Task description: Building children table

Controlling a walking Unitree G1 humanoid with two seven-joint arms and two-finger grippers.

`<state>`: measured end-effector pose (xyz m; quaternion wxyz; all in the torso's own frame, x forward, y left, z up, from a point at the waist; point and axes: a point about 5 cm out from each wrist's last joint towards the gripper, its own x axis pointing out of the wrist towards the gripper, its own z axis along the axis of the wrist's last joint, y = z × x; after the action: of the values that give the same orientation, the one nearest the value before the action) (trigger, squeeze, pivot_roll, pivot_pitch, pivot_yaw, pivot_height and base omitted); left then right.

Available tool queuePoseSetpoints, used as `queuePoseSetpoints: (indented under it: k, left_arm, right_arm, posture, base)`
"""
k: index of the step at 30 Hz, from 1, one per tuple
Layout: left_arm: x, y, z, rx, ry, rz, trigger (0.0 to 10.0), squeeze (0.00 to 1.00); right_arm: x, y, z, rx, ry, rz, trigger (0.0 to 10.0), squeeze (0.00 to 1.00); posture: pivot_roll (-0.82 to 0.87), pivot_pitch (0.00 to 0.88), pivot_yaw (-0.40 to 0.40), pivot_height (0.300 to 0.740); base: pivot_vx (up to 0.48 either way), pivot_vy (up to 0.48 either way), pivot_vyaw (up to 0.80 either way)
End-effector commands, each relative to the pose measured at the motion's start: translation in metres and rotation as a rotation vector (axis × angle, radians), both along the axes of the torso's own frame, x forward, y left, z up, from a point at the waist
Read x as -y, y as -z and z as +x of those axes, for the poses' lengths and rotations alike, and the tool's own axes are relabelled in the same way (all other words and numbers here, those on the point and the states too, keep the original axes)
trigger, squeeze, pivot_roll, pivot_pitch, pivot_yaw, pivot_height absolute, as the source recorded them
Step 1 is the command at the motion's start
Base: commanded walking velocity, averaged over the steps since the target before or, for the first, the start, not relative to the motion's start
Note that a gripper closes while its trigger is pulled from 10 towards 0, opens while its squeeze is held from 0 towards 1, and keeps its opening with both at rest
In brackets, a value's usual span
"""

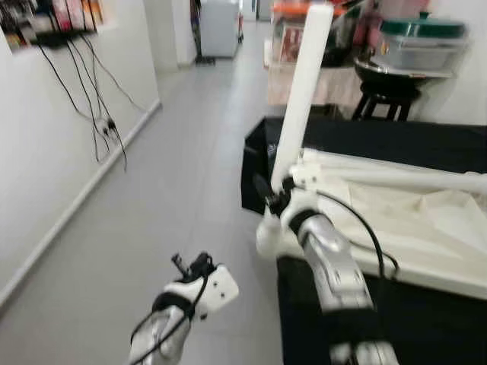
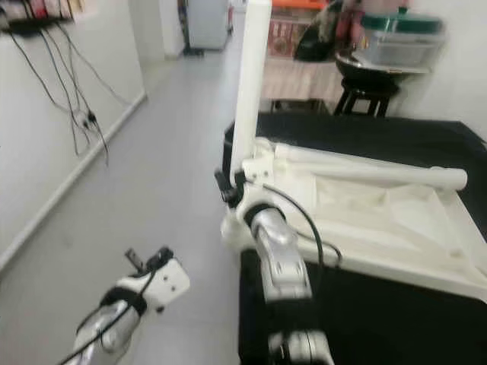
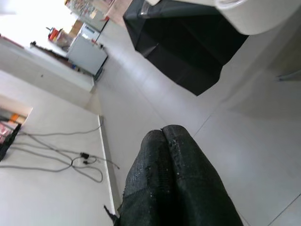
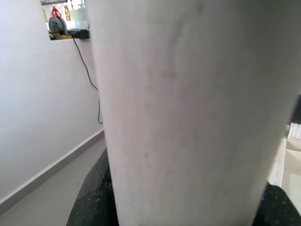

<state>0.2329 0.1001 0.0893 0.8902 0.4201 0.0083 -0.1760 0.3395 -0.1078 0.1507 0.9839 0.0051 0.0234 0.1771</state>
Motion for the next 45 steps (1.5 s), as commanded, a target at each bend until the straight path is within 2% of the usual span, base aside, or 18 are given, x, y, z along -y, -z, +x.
queuePoseSetpoints:
  k: [1, 4, 5, 6, 7, 8, 9, 13, 14, 15, 17, 20, 22, 23, 30, 31, 38, 45]
  left_arm:
    - [-0.002, 0.002, 0.0, -0.013, 0.003, 0.009, 10.0, 0.0]
    - [-0.003, 0.003, 0.002, -0.017, 0.0, 0.01, 10.0, 0.0]
    - [-0.003, 0.004, 0.002, -0.02, -0.001, 0.01, 10.0, 0.0]
    - [-0.003, 0.004, 0.002, -0.02, -0.001, 0.01, 10.0, 0.0]
    - [-0.003, 0.004, 0.003, -0.022, -0.001, 0.011, 10.0, 0.0]
    - [-0.003, 0.004, 0.003, -0.022, -0.001, 0.011, 10.0, 0.0]
    - [-0.002, 0.005, 0.003, -0.023, -0.001, 0.011, 10.0, 0.0]
    - [-0.002, 0.005, 0.004, -0.025, -0.002, 0.012, 10.0, 0.0]
    - [-0.001, 0.006, 0.005, -0.025, -0.002, 0.012, 10.0, 0.0]
    - [-0.001, 0.006, 0.005, -0.025, -0.002, 0.012, 10.0, 0.0]
    - [-0.001, 0.005, 0.005, -0.025, -0.002, 0.012, 10.0, 0.0]
    - [-0.001, 0.005, 0.007, -0.025, -0.002, 0.011, 10.0, 0.0]
    - [-0.001, 0.005, 0.007, -0.025, -0.002, 0.011, 10.0, 0.0]
    - [0.0, 0.005, 0.008, -0.026, -0.002, 0.011, 10.0, 0.0]
    - [0.001, 0.006, 0.009, -0.026, -0.001, 0.011, 10.0, 0.0]
    - [0.001, 0.006, 0.009, -0.025, -0.001, 0.011, 10.0, 0.0]
    - [0.002, 0.006, 0.008, -0.024, 0.0, 0.011, 10.0, 0.0]
    - [0.002, 0.005, 0.006, -0.023, 0.0, 0.009, 10.0, 0.0]
  right_arm:
    - [0.026, 0.044, -0.004, -0.193, 0.087, -0.05, 0.0, 0.0]
    - [0.029, 0.033, 0.007, -0.159, 0.067, -0.098, 0.0, 0.0]
    - [0.027, 0.031, 0.003, -0.176, 0.086, -0.126, 1.8, 0.0]
    - [0.027, 0.031, 0.003, -0.176, 0.086, -0.126, 1.8, 0.0]
    - [0.026, 0.027, 0.001, -0.174, 0.091, -0.142, 10.0, 0.16]
    - [0.026, 0.027, 0.001, -0.174, 0.091, -0.142, 10.0, 0.16]
    - [0.026, 0.022, 0.003, -0.174, 0.103, -0.142, 10.0, 1.0]
    - [0.026, 0.01, 0.011, -0.153, 0.095, -0.112, 10.0, 1.0]
    - [0.022, -0.004, 0.021, -0.108, 0.016, -0.065, 10.0, 0.07]
    - [0.018, -0.021, 0.028, -0.043, -0.08, -0.016, 10.0, 0.0]
    - [0.012, -0.041, 0.035, 0.041, -0.241, 0.015, 10.0, 0.0]
    - [0.006, -0.053, 0.038, 0.086, -0.504, -0.012, 10.0, 0.0]
    - [0.005, -0.056, 0.038, 0.102, -0.58, -0.047, 10.0, 0.0]
    - [0.002, -0.059, 0.037, 0.098, -0.697, -0.101, 10.0, 0.0]
    - [-0.009, -0.06, 0.042, 0.022, -0.827, -0.085, 10.0, 0.0]
    - [-0.01, -0.059, 0.043, 0.009, -0.833, -0.071, 0.0, 0.0]
    - [-0.013, -0.048, 0.041, -0.055, -0.884, -0.028, 0.0, 0.0]
    - [-0.001, -0.03, 0.036, -0.082, -0.88, -0.012, 0.0, 0.0]
  posture:
    - [0.03, 0.0, -0.037, 0.74]
    - [0.03, 0.0, -0.039, 0.74]
    - [0.03, 0.0, -0.04, 0.74]
    - [0.03, 0.0, -0.04, 0.74]
    - [0.03, 0.0, -0.039, 0.74]
    - [0.03, 0.0, -0.039, 0.74]
    - [0.03, 0.0, -0.042, 0.74]
    - [0.03, 0.0, -0.04, 0.74]
    - [0.03, 0.0, -0.039, 0.74]
    - [0.03, 0.0, -0.038, 0.74]
    - [0.02, 0.0, -0.027, 0.74]
    - [0.02, 0.0, -0.02, 0.74]
    - [0.02, 0.0, -0.02, 0.74]
    - [0.02, 0.0, -0.02, 0.74]
    - [0.02, 0.0, -0.022, 0.74]
    - [0.04, 0.0, -0.025, 0.74]
    - [0.05, 0.0, -0.027, 0.74]
    - [0.03, 0.0, -0.034, 0.74]
  base:
    - [0.0, 0.0, 0.0]
    - [0.0, 0.0, 0.0]
    - [0.0, 0.0, 0.0]
    - [0.0, 0.0, 0.0]
    - [0.0, 0.0, 0.0]
    - [0.0, 0.0, 0.0]
    - [0.0, 0.0, 0.0]
    - [0.0, 0.0, 0.0]
    - [0.0, 0.0, 0.0]
    - [0.0, 0.0, 0.0]
    - [0.0, 0.0, 0.0]
    - [0.0, 0.0, 0.0]
    - [0.0, 0.0, 0.0]
    - [0.0, 0.0, 0.0]
    - [0.0, 0.0, 0.0]
    - [0.0, 0.0, 0.0]
    - [0.0, 0.0, 0.0]
    - [0.0, 0.0, 0.0]
